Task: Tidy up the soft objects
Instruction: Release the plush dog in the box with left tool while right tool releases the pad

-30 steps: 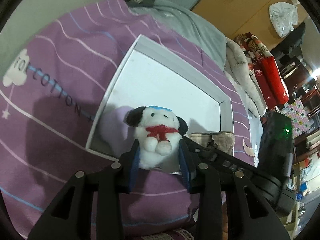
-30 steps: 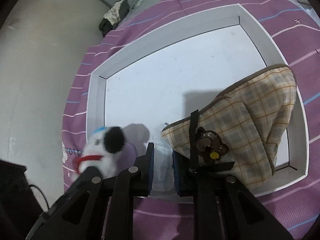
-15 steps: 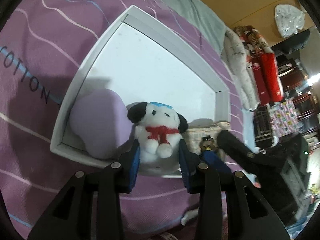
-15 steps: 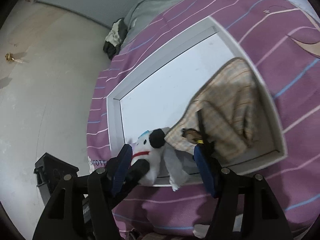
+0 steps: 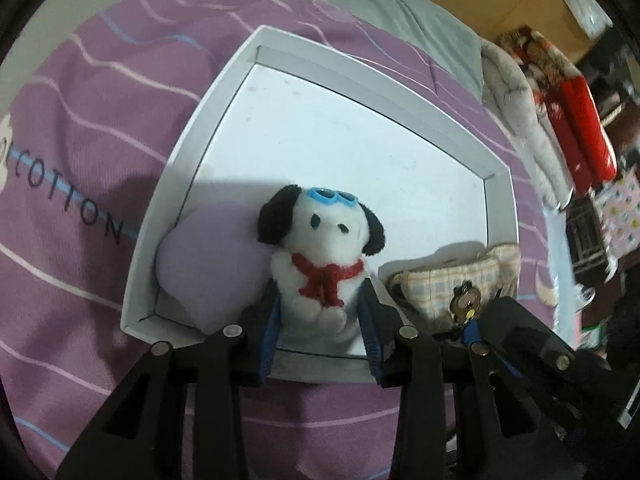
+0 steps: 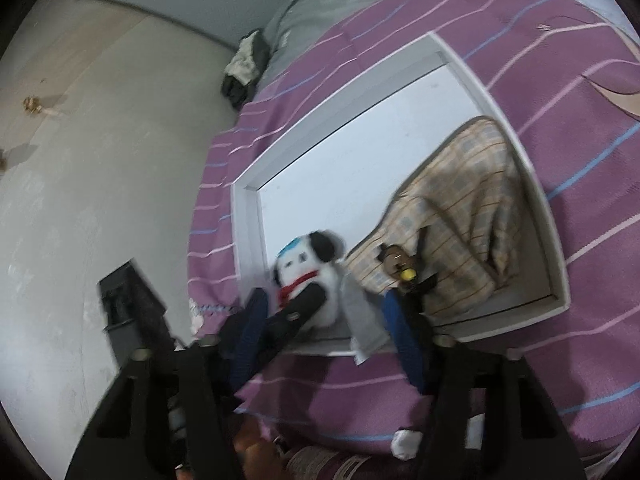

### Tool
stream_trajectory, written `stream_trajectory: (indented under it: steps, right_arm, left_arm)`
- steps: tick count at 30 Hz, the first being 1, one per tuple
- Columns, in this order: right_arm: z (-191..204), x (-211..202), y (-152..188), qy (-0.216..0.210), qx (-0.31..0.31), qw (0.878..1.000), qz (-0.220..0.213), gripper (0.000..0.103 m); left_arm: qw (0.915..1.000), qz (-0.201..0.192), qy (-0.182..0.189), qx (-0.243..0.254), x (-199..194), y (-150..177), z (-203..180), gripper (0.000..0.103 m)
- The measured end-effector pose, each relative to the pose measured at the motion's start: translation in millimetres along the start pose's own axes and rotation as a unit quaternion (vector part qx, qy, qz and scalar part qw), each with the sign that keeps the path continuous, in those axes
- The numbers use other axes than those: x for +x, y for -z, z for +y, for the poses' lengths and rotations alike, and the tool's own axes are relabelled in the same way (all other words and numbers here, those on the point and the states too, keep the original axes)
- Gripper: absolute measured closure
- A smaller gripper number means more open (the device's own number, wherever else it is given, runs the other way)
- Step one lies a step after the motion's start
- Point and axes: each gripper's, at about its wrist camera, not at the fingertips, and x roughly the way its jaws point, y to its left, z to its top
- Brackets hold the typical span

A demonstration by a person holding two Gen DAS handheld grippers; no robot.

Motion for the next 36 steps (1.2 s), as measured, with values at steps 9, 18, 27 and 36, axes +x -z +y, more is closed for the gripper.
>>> stream_trajectory:
  steps: [9,18,27,36]
  right_arm:
    - [4,9,4,0.035,-0.036,0.998,0.027,0.089]
    - [7,17,6,0.054,-0.052,0.996,0.043,0.089]
    - [3,48,0,0.146,-0.083,0.985,0.04,0.09]
    - [19,25,8,0.126,-0.116,0.985,0.036,0.091]
  left_arm:
    - [0.9989,-0.014,0.045,-0.004,-28,5,9,0.038]
    - [0.9985,-0.054,-0.011,0.004,-56,7,12,0.037]
    - [0.9934,-0.083,-0.076,0.023,-53,8,7,0.037]
    - [0.9959,-0.079,-0.045,0.001,-58,9,21,0.037]
